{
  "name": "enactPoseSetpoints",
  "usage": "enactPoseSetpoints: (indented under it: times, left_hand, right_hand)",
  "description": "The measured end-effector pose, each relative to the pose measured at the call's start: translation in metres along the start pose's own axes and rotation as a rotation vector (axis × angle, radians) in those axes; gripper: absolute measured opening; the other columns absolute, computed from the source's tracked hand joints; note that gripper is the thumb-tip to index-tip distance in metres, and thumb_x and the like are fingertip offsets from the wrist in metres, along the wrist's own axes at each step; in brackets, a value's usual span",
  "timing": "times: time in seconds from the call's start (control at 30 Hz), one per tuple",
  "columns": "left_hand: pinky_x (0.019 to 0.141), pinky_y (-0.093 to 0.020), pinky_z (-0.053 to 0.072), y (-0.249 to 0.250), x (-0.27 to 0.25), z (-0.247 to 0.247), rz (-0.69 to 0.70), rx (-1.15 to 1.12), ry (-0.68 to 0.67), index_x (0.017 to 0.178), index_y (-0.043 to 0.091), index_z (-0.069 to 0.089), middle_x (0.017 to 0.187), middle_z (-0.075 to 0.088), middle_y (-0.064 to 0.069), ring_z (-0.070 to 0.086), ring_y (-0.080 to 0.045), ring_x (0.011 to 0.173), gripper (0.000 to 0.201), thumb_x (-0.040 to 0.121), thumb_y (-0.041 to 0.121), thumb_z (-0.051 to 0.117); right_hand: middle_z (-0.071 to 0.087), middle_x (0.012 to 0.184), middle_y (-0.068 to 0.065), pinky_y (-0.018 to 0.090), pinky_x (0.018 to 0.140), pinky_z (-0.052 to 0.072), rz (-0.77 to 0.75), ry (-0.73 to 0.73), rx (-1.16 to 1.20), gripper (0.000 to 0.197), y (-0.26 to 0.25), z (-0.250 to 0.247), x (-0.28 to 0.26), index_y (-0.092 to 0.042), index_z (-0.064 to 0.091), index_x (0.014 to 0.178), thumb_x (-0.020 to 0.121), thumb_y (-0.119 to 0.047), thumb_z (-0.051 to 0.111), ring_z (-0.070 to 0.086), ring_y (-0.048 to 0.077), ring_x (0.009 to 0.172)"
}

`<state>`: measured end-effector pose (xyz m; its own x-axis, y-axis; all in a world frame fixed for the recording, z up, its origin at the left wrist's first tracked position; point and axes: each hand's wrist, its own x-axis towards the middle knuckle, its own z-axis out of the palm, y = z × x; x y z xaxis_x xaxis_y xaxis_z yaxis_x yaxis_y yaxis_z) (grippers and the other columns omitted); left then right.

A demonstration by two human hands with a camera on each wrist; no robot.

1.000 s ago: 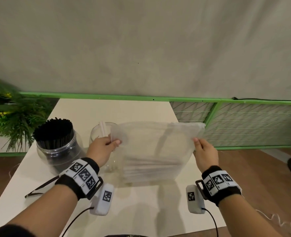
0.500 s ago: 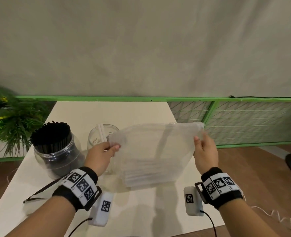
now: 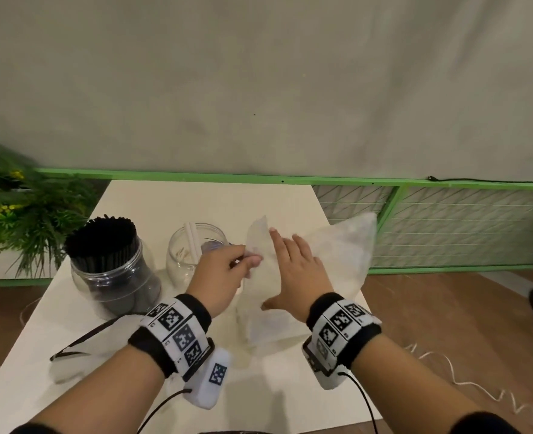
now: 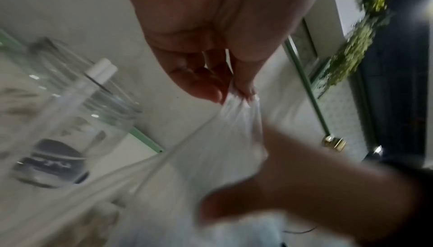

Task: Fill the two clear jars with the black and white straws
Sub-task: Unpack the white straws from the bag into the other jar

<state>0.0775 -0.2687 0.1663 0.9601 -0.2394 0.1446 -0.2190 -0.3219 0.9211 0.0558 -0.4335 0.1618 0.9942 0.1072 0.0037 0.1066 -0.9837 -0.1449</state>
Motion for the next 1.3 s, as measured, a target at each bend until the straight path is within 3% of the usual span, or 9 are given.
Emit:
enactPoseSetpoints:
  times: [0.2,0.3,0.43,0.57,0.77,0.93,1.07,1.2,1.3]
  left_hand:
    - [0.068,-0.025,0.05,-0.004,-0.004,0.002,0.001,-0.08,-0.027,0.083,0.033,0.072,0.084,0.07,0.004,0.062,-0.007,0.066,0.01,0.085,0.024,0.068]
    - [0.08,-0.02,0.046,-0.023,-0.009,-0.009,-0.047,-0.106,-0.054,0.101,0.041,0.065,0.096,0.068,0.008,0.062,-0.003,0.084,0.024,0.079,0.038,0.074]
    - [0.091,-0.027,0.044,-0.055,-0.023,-0.021,-0.178,-0.062,-0.096,0.126,0.052,0.037,0.125,0.049,0.017,0.048,-0.003,0.113,0.096,0.041,0.075,0.075]
    - [0.098,-0.033,0.043,-0.067,-0.037,-0.021,-0.275,-0.127,-0.22,0.146,0.042,0.011,0.136,0.041,0.014,0.044,-0.007,0.123,0.131,0.04,0.064,0.085]
    - [0.09,-0.024,0.051,-0.043,-0.042,-0.037,-0.214,-0.412,-0.011,0.124,0.038,0.041,0.12,0.062,0.011,0.059,-0.001,0.111,0.103,0.035,0.059,0.089]
    - [0.084,-0.025,0.05,-0.036,-0.058,-0.111,-0.21,-0.396,0.265,0.117,0.034,0.046,0.114,0.064,0.007,0.063,-0.003,0.102,0.108,0.022,0.063,0.088]
    - [0.086,-0.028,0.052,-0.033,-0.073,-0.163,-0.203,-0.287,0.294,0.121,0.023,0.055,0.111,0.07,0.004,0.066,-0.007,0.103,0.106,0.027,0.058,0.09]
    - [0.083,-0.025,0.055,-0.035,-0.087,-0.194,-0.209,-0.205,0.311,0.115,0.017,0.063,0.107,0.072,0.004,0.068,-0.009,0.1,0.094,0.033,0.056,0.089]
    - [0.085,-0.025,0.053,-0.045,-0.093,-0.205,-0.236,-0.17,0.282,0.114,0.019,0.062,0.106,0.072,0.006,0.067,-0.008,0.1,0.085,0.04,0.049,0.089]
  right_hand:
    - [0.063,0.111,0.01,0.036,0.092,0.042,-0.016,-0.216,-0.128,0.03,0.02,0.009,0.019,-0.01,0.06,0.113,0.095,-0.034,0.054,0.047,0.028,0.113]
    - [0.066,0.101,0.014,0.033,0.08,0.04,0.041,-0.219,-0.002,0.027,0.035,0.003,0.017,-0.008,0.064,0.099,0.098,-0.03,0.049,0.054,0.03,0.1]
    - [0.067,0.09,0.002,0.031,0.077,0.045,0.102,-0.058,0.501,0.014,0.065,-0.005,0.005,-0.012,0.065,0.088,0.094,-0.022,0.058,0.059,0.02,0.084]
    - [0.062,0.077,-0.012,0.019,0.073,0.043,0.016,0.017,0.996,0.02,0.067,-0.019,-0.007,-0.027,0.063,0.079,0.089,-0.01,0.059,0.056,0.009,0.077]
    - [0.069,0.076,0.003,0.025,0.058,0.048,-0.085,-0.03,1.43,0.008,-0.004,-0.025,0.013,-0.004,0.059,0.086,0.085,0.0,0.052,0.065,0.015,0.066]
    - [0.071,0.078,-0.004,0.037,0.074,0.041,-0.154,-0.203,1.505,0.02,-0.074,-0.027,0.031,0.003,0.058,0.089,0.099,-0.009,0.045,0.066,0.012,0.07]
    - [0.07,0.076,-0.005,0.023,0.061,0.043,-0.24,-0.198,1.403,0.023,-0.116,-0.03,0.041,0.004,0.062,0.095,0.099,-0.013,0.047,0.062,0.013,0.06]
    - [0.071,0.084,-0.004,0.022,0.055,0.041,-0.316,-0.168,1.248,0.021,-0.14,-0.026,0.043,-0.021,0.067,0.086,0.098,-0.021,0.051,0.059,0.015,0.057]
    - [0.067,0.064,-0.016,0.015,0.055,0.043,-0.338,-0.177,1.152,0.023,-0.152,-0.017,0.042,-0.024,0.065,0.083,0.099,-0.019,0.05,0.061,0.007,0.054]
